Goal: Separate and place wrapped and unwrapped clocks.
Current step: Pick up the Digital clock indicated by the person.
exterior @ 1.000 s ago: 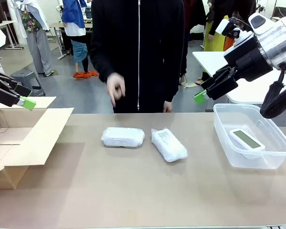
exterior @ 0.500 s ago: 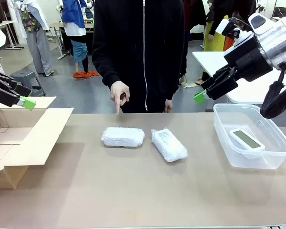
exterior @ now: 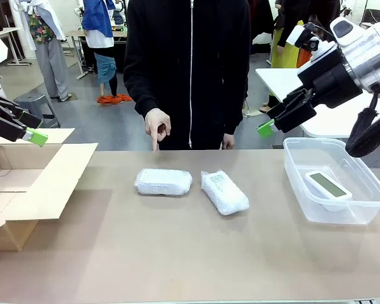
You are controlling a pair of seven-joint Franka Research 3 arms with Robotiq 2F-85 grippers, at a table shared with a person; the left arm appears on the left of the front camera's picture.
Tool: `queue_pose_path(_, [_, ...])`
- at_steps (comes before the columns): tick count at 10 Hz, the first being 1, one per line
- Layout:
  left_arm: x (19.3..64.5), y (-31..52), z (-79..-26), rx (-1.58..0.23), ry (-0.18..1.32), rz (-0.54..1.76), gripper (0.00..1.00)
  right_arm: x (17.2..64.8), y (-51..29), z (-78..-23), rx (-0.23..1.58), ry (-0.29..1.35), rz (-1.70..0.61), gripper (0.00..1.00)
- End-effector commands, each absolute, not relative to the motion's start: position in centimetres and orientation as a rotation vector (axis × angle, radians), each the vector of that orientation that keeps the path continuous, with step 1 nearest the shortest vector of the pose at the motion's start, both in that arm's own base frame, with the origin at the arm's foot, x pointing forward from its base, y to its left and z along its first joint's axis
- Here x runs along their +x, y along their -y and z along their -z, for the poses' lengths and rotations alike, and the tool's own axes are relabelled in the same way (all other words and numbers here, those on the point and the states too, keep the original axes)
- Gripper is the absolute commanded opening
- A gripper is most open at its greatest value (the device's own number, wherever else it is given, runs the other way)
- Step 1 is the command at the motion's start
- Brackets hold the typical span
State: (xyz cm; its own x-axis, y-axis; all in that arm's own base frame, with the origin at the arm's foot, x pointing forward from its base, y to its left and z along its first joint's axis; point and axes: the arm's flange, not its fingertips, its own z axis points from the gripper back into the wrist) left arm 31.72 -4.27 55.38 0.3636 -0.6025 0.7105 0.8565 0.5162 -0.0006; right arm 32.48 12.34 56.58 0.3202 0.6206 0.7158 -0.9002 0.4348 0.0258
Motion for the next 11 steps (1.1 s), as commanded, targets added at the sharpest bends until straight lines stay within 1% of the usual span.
queue_pose_path(1, [31.9, 4.2, -55.4, -0.421, 0.731, 0.987, 1.0, 32.6, -12.3, -56.6, 0.485, 0.7, -1.05, 1.0])
queue_pose_path(6, [31.7, 4.3, -55.4, -0.406, 0.718, 0.972, 1.0, 32.6, -12.3, -56.6, 0.485, 0.7, -1.05, 1.0])
queue_pose_path(9, [37.8, 9.7, -55.7, -0.407, 0.568, 1.287, 1.0, 32.6, -12.3, -56.6, 0.485, 0.7, -1.05, 1.0])
queue_pose_path(11, [41.7, 16.5, -54.5, -0.367, 0.429, 1.522, 1.0, 32.6, -12.3, -56.6, 0.485, 0.7, -1.05, 1.0])
